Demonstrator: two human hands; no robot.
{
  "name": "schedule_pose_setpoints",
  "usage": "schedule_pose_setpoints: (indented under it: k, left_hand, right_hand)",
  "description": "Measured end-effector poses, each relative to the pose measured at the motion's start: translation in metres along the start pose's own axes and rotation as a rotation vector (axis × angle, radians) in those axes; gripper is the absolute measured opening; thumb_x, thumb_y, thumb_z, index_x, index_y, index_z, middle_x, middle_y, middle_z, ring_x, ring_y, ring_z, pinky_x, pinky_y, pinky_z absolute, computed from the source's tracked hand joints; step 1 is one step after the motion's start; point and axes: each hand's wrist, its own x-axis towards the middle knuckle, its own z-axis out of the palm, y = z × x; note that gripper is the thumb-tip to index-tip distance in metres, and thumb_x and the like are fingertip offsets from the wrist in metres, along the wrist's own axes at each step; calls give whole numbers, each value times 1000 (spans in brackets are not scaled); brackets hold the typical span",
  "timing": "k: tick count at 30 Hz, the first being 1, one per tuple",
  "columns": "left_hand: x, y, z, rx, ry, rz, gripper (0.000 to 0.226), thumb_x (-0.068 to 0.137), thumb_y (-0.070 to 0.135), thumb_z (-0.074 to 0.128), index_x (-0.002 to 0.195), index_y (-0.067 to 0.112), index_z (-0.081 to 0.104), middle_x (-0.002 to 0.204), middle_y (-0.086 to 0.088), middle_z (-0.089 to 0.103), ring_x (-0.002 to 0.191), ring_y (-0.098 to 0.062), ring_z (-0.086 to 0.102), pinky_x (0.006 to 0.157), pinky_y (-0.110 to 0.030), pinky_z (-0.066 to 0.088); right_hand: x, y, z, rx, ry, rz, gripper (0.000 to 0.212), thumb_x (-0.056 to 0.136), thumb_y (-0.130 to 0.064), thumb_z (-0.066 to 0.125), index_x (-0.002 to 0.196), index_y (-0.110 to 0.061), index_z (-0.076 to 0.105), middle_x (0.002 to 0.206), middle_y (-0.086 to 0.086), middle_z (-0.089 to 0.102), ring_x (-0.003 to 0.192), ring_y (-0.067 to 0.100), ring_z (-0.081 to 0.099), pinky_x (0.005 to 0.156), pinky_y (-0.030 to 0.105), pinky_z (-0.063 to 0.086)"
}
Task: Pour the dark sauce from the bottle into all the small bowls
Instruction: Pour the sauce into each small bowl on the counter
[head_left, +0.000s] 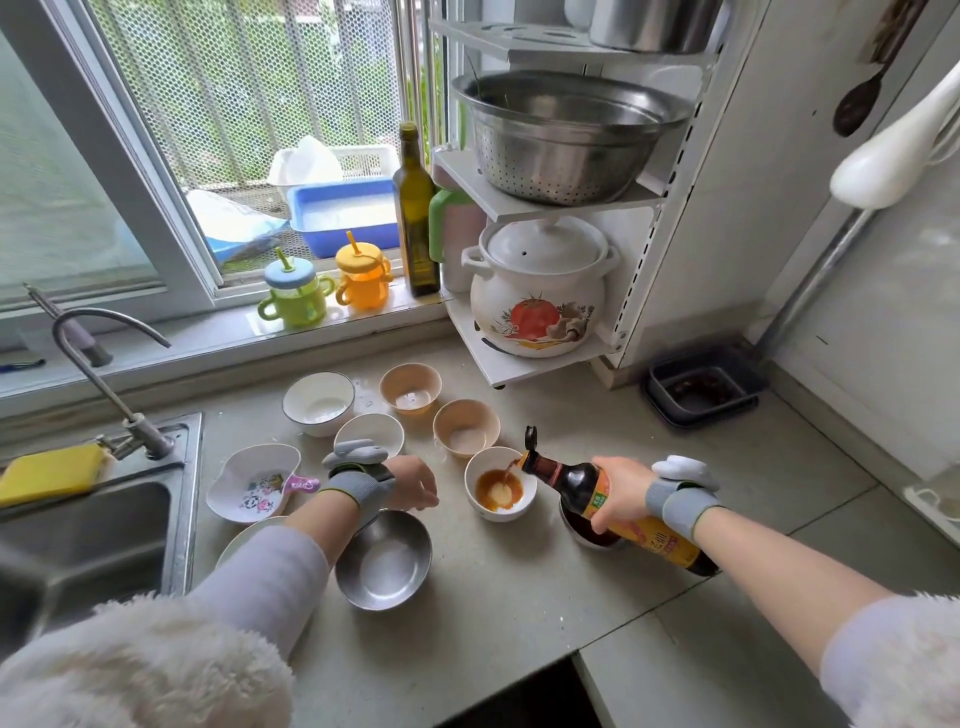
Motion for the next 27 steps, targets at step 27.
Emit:
schedule_pose_setpoints:
  k: [27]
  left_hand:
    - [-5, -3, -2, 53, 18, 16, 27, 90, 29, 57, 109, 15, 72, 107, -2, 75, 86, -12, 62, 92, -28, 51]
  right_hand:
    - [-6, -4, -2, -92, -28, 18, 59, 63, -39, 80, 113, -25, 52, 109, 0, 63, 100, 22, 63, 83, 32, 56]
